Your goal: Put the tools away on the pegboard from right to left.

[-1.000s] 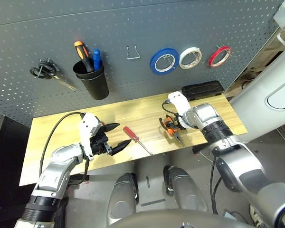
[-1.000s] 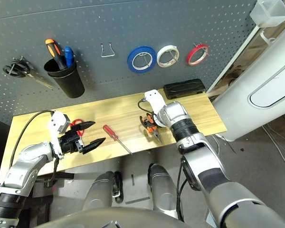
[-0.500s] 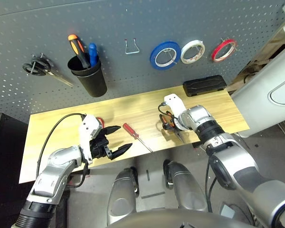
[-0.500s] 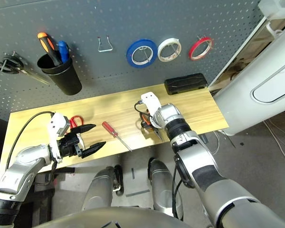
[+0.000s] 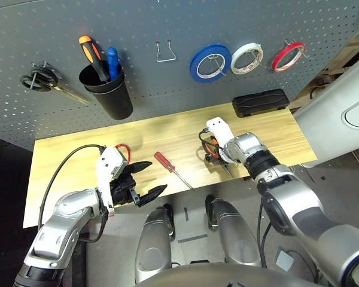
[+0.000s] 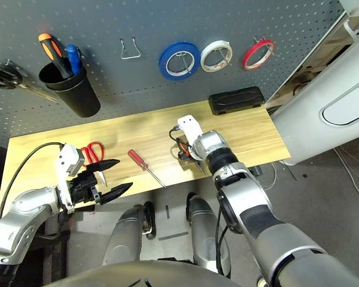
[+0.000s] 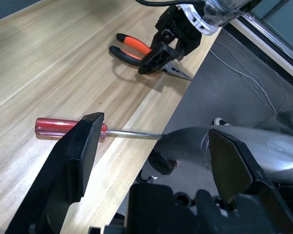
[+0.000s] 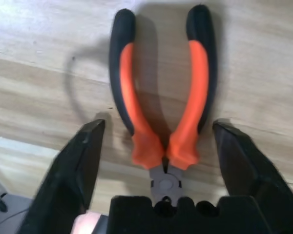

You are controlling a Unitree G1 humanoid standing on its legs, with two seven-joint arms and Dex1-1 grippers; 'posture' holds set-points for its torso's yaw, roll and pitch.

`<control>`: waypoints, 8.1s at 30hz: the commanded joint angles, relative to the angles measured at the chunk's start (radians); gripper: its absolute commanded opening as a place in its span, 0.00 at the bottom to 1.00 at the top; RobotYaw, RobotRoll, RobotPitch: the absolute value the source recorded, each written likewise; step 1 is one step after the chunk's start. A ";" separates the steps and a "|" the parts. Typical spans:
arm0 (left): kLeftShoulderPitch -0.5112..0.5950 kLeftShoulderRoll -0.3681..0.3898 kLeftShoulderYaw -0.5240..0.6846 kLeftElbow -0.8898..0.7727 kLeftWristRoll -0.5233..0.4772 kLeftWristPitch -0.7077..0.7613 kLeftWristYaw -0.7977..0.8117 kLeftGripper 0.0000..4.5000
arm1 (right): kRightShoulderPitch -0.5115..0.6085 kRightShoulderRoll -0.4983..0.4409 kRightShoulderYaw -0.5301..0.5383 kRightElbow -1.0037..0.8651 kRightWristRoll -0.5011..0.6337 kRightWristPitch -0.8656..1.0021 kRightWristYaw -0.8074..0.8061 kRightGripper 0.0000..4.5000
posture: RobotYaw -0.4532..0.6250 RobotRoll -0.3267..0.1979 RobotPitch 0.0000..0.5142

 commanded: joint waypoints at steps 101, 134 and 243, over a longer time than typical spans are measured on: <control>-0.207 0.179 0.495 0.015 -0.468 0.287 0.003 1.00 | -0.270 0.107 -0.023 -0.109 -0.062 -1.196 0.004 0.51 | 0.49 0.62 0.19; -0.252 0.109 0.373 0.038 -0.456 0.256 0.005 1.00 | -0.167 0.019 -0.092 -0.314 0.036 -1.066 0.138 0.99 | 0.46 0.62 0.18; -0.326 -0.159 0.146 -0.329 -0.090 0.842 0.355 0.18 | 0.581 -0.711 -0.269 -1.051 0.705 -0.490 1.018 1.00 | 0.42 0.62 0.20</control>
